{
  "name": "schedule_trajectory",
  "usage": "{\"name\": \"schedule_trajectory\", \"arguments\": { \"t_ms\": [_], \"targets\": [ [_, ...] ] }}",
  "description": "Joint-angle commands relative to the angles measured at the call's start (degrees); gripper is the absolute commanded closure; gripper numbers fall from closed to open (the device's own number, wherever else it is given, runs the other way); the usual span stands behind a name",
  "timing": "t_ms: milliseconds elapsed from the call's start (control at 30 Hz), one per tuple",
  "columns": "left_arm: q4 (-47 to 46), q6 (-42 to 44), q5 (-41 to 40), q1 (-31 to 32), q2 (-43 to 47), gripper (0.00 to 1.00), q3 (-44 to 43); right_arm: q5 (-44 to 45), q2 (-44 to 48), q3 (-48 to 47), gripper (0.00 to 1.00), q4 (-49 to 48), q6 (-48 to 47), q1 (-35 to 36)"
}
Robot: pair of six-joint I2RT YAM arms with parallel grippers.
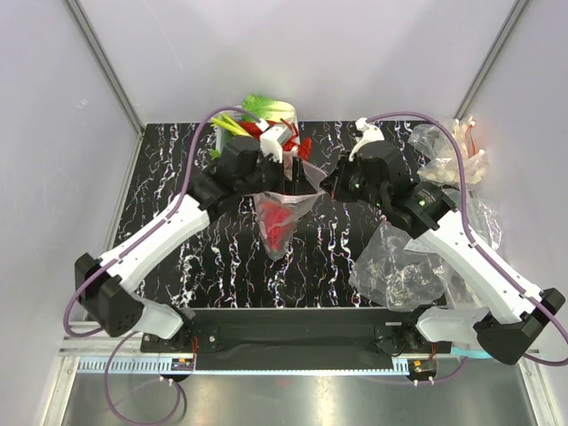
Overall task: Place the food in the zip-top bag and seal the zipper
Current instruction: Place the fake vegetable in the zipper food storage bag, then pick up the fake vegetable from the bin.
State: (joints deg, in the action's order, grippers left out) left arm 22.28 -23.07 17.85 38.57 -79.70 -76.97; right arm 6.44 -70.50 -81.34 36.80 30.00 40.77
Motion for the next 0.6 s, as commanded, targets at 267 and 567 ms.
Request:
{"name": "schedule_trajectory", "arguments": {
  "t_ms": [267, 567],
  "targets": [
    [1.89, 1.19, -11.95, 4.15, -8.54, 0.59, -10.4, 4.55, 0.36, 1.88, 1.0, 4.16, -2.22, -1.93],
    [2.76, -0.57, -2.48, 3.89, -7.32, 0.58, -15.66, 8.41, 0.19, 3.55, 1.0, 5.56, -2.58, -1.93]
  ]
}}
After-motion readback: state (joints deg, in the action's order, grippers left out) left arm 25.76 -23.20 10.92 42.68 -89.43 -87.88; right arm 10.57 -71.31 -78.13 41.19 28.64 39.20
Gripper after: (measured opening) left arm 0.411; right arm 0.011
